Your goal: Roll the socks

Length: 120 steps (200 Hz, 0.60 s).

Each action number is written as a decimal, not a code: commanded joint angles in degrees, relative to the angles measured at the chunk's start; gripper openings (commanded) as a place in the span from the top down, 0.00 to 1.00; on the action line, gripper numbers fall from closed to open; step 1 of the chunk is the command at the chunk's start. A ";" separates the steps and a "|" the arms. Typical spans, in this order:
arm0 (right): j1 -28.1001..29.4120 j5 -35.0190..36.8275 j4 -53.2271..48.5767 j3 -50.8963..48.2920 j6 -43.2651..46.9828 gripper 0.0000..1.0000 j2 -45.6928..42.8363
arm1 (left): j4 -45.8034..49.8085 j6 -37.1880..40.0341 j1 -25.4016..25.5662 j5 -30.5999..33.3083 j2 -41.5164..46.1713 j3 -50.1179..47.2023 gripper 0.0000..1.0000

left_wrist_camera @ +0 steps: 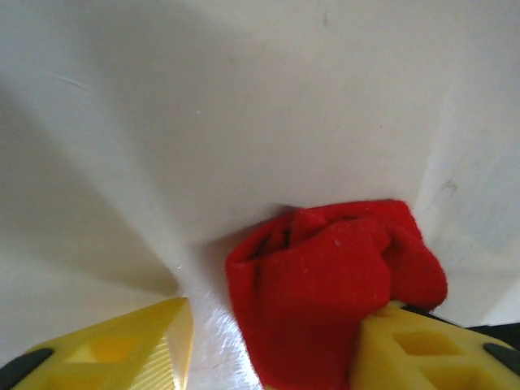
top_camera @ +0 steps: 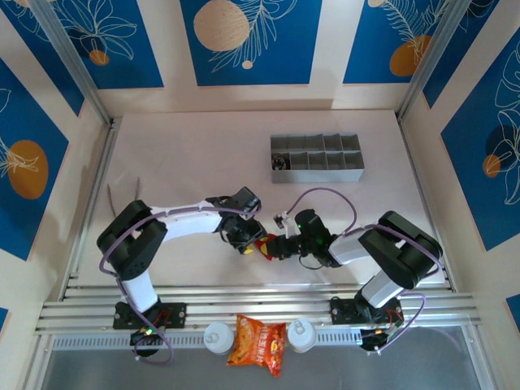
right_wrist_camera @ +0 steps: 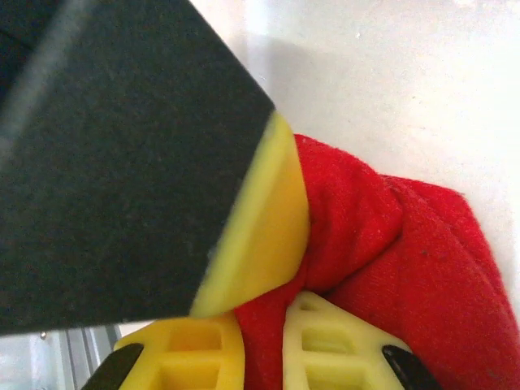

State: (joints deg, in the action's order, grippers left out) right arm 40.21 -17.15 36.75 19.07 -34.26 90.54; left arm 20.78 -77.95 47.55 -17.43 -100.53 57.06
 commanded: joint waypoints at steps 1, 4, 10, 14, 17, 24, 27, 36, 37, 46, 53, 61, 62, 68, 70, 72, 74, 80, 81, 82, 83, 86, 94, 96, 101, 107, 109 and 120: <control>-0.22 -0.41 -8.74 -2.83 -0.84 1.00 3.35 | -0.83 0.08 1.30 -1.09 -3.54 0.66 0.57; -0.22 -0.43 -8.83 -2.77 -0.66 1.00 3.43 | -1.21 0.07 1.47 -1.44 -3.95 0.73 0.59; -0.17 -0.47 -9.15 -2.65 -0.46 1.00 3.72 | -1.73 0.09 1.76 -2.09 -4.93 0.91 0.62; -0.21 -0.48 -9.31 -2.51 -0.30 1.00 3.84 | -1.76 0.17 2.03 -2.37 -5.50 1.07 0.64; -0.22 -0.46 -9.45 -2.42 -0.12 1.00 3.93 | -1.63 0.27 2.21 -2.44 -5.85 1.32 0.66; -0.23 -0.23 -10.31 -2.01 0.42 1.00 4.00 | -1.08 0.57 2.73 -2.68 -6.69 1.92 0.71; -0.17 0.03 -10.91 -1.77 0.71 1.00 3.96 | -0.56 0.86 2.91 -2.76 -7.07 2.22 0.73; -0.05 1.14 -13.08 -0.90 1.72 1.00 3.62 | 2.36 1.91 3.24 -2.84 -8.16 3.48 0.82; -0.05 1.23 -13.36 -0.80 1.82 1.00 3.52 | 2.70 2.05 3.34 -2.81 -8.26 3.66 0.83; 0.44 2.33 -15.64 0.37 3.63 1.00 2.73 | 5.87 2.62 3.34 -2.82 -8.77 4.28 0.96; 1.10 3.65 -18.48 1.97 5.57 1.00 2.20 | 7.78 2.53 3.05 -2.55 -8.52 3.90 1.00; 2.15 5.17 -22.14 4.34 8.37 1.00 2.01 | 9.66 1.97 2.39 -1.90 -7.73 2.61 1.00; 2.29 5.31 -22.63 4.63 8.83 1.00 2.01 | 9.82 1.90 2.29 -1.82 -7.56 2.35 1.00; 2.86 5.66 -24.76 6.68 11.22 1.00 2.29 | 10.44 1.31 1.38 -1.35 -6.48 0.80 1.00; 3.04 5.71 -25.43 7.34 12.06 1.00 2.43 | 10.50 1.18 1.05 -1.26 -5.96 0.08 1.00; 3.28 5.76 -26.05 8.10 12.83 1.00 2.62 | 10.55 1.08 0.70 -1.08 -5.50 -0.45 1.00; 3.47 5.73 -26.72 8.82 13.72 1.00 2.86 | 10.68 0.95 0.31 -0.78 -4.88 -1.18 1.00; 4.26 5.66 -28.38 11.25 16.30 0.99 3.71 | 11.66 0.73 -0.77 0.40 -3.08 -2.73 1.00; 4.40 5.60 -28.57 11.69 16.67 0.99 3.95 | 12.01 0.67 -0.96 0.61 -2.65 -2.95 1.00; 4.51 5.49 -28.88 12.09 17.03 0.99 4.12 | 12.32 0.64 -1.23 0.89 -2.30 -3.24 1.00; 4.65 5.43 -29.17 12.46 17.65 0.99 4.30 | 12.51 0.62 -1.40 1.16 -1.99 -3.48 1.00; 5.07 5.19 -29.92 13.82 19.12 0.98 4.95 | 13.26 0.62 -2.00 1.93 -0.92 -4.26 1.00; 6.27 4.70 -32.03 17.48 22.80 0.96 6.68 | 15.33 0.55 -3.52 3.54 1.85 -5.96 1.00; 6.64 4.63 -32.50 18.21 23.66 0.96 7.04 | 16.00 0.48 -3.91 3.89 2.45 -6.27 1.00; 7.52 4.49 -33.52 20.56 25.80 0.95 8.21 | 17.99 0.37 -4.67 4.94 4.28 -7.13 1.00; 8.65 4.24 -34.76 22.88 28.54 0.94 9.43 | 20.23 0.15 -5.36 6.34 6.36 -7.82 1.00; 9.06 4.23 -35.07 23.81 29.32 0.93 9.88 | 20.94 0.08 -5.56 6.70 7.09 -8.03 1.00; 10.99 4.04 -36.70 27.93 33.61 0.91 12.04 | 24.26 -0.57 -6.22 8.84 10.44 -9.25 1.00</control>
State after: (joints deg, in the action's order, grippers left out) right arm 47.86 -16.29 11.73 39.90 -15.14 97.78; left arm 27.83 -77.12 42.70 -15.38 -94.74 52.51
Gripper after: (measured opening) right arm 0.106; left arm 0.068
